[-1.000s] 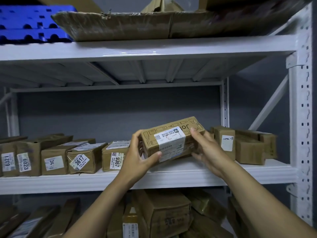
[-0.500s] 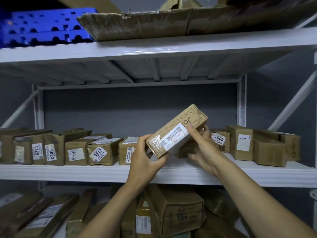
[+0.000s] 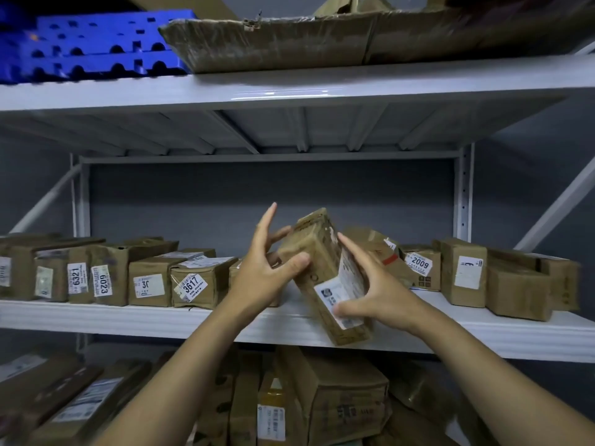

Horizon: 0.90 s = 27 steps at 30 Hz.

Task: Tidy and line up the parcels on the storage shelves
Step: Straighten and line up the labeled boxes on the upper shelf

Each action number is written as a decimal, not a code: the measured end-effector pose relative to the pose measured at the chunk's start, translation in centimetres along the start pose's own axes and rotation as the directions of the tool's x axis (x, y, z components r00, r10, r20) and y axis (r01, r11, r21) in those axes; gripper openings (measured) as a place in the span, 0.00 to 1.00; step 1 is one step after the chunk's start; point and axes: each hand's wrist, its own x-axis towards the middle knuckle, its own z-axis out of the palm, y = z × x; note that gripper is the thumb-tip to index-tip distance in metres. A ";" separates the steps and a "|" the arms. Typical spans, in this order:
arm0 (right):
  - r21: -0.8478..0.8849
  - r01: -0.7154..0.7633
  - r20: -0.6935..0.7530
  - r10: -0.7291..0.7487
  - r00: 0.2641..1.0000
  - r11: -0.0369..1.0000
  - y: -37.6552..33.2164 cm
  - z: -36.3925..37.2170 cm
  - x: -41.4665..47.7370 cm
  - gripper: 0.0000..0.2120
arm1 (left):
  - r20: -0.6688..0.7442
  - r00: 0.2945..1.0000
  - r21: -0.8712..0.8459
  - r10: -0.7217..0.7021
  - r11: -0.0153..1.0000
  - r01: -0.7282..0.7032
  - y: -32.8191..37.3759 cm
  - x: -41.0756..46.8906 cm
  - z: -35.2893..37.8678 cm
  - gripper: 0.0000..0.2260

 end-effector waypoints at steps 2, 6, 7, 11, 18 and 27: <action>-0.181 0.041 -0.014 -0.044 0.999 0.983 -0.1 -0.3 -0.1 0.54 | 0.048 0.999 0.021 0.022 1.000 -0.023 0.5 0.2 -0.1 0.42; -0.355 0.086 -0.066 -0.117 0.991 0.931 0.2 -0.8 0.0 0.59 | 0.113 0.993 0.101 -0.042 0.994 0.031 0.4 0.3 0.5 0.48; -0.386 0.091 -0.071 -0.128 0.989 0.918 0.3 -0.9 0.0 0.60 | 0.132 0.989 0.119 -0.061 0.992 0.045 0.3 0.3 0.8 0.50; -0.497 0.077 -0.063 -0.125 0.990 0.865 0.6 -1.1 0.3 0.57 | 0.072 0.984 0.100 -0.163 0.983 0.156 0.4 0.4 1.5 0.41; -0.182 0.001 -0.122 -0.024 0.992 0.983 2.3 -2.2 -0.7 0.50 | -0.314 0.872 -0.170 -0.375 0.926 0.337 0.1 1.6 0.3 0.12; 0.060 -0.002 -0.225 0.015 0.974 0.998 2.2 -0.6 -0.4 0.27 | -0.148 0.946 0.097 -0.289 0.947 0.305 -1.5 5.6 2.5 0.21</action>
